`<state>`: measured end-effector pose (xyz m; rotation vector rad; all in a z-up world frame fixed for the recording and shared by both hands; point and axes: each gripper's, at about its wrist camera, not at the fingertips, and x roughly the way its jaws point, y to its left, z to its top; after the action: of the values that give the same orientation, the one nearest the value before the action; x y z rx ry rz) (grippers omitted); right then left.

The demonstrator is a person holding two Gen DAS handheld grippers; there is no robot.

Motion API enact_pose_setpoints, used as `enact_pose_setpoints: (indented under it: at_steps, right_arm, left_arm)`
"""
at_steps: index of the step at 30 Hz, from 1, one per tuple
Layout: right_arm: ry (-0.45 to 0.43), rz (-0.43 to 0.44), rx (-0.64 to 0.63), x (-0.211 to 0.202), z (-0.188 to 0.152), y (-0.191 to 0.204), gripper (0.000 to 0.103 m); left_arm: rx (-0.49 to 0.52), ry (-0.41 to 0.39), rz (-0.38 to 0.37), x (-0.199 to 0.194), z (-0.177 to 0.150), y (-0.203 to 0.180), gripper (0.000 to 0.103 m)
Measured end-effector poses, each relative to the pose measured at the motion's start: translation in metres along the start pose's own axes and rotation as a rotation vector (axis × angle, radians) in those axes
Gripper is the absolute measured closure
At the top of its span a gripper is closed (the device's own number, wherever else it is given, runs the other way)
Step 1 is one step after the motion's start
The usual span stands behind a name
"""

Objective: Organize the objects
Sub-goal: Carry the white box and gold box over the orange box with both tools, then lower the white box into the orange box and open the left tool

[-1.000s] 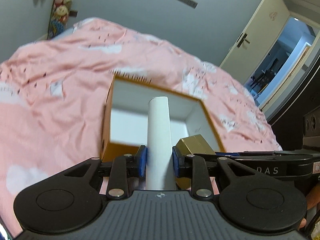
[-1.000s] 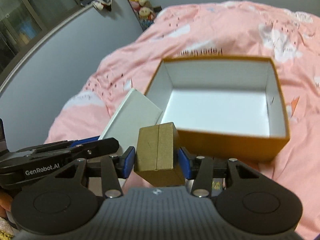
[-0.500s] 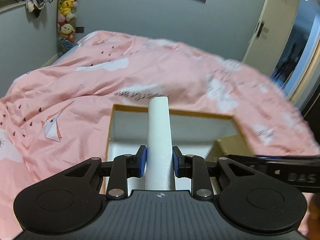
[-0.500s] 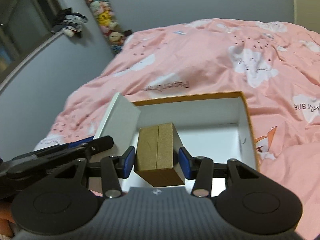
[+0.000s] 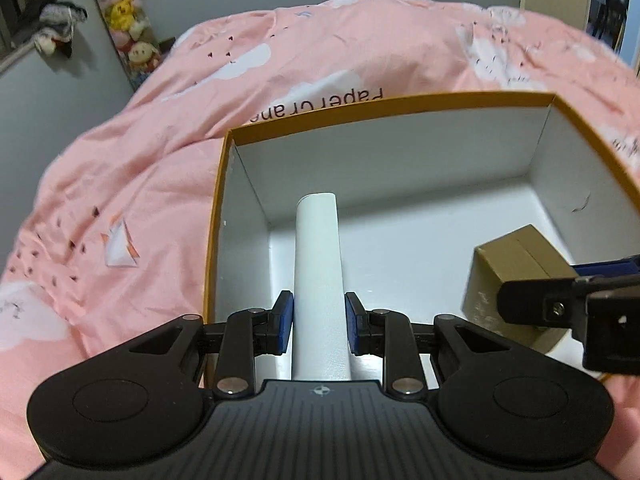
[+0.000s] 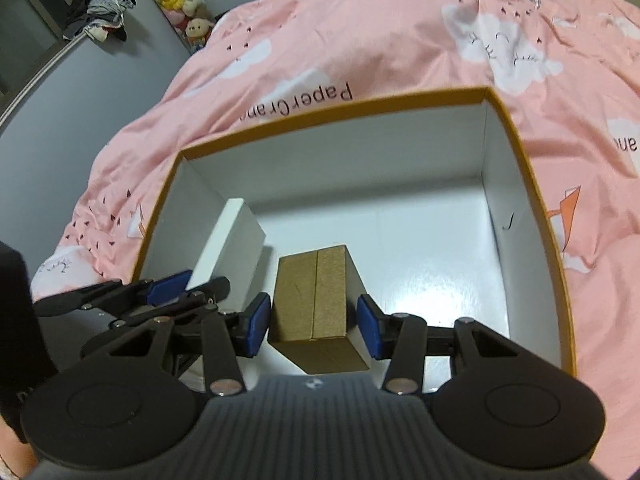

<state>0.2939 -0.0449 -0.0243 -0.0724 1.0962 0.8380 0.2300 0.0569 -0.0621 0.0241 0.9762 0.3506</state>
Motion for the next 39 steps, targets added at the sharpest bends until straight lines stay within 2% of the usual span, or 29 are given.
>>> enact_pose_setpoints:
  at_steps: [8,16,21,27,29,31,33,35,39]
  right_arm:
    - [0.027,-0.018,0.013,0.003,-0.007,-0.006,0.054]
    - [0.035,-0.029,0.041,-0.003,-0.011,-0.012,0.054]
    - [0.035,-0.035,0.054,-0.006,-0.012,-0.014,0.054]
    - [0.041,-0.036,0.068,-0.007,-0.013,-0.015,0.054]
    - [0.041,-0.041,0.071,-0.008,-0.013,-0.015,0.054]
    - [0.040,-0.046,0.074,-0.009,-0.013,-0.016,0.054]
    - [0.038,-0.050,0.073,-0.010,-0.013,-0.015,0.054]
    - [0.038,-0.050,0.072,-0.010,-0.013,-0.014,0.054]
    - [0.044,-0.047,0.068,-0.007,-0.011,-0.013,0.054]
  left_arm:
    - [0.159,-0.011,0.129,0.004,-0.015,-0.025,0.073]
    - [0.114,0.010,0.042,0.004,-0.014,-0.022,0.072]
    - [0.021,0.046,-0.085,0.006,-0.015,-0.008,0.072]
    - [-0.084,0.041,-0.215,0.001,-0.016,0.007,0.070]
    - [-0.152,0.046,-0.296,0.001,-0.015,0.018,0.070]
    - [-0.239,0.062,-0.411,0.002,-0.015,0.032,0.070]
    - [-0.311,0.087,-0.520,0.007,-0.017,0.041,0.075]
    - [-0.342,0.098,-0.554,0.010,-0.019,0.045,0.077]
    - [-0.347,0.081,-0.559,0.008,-0.019,0.046,0.080]
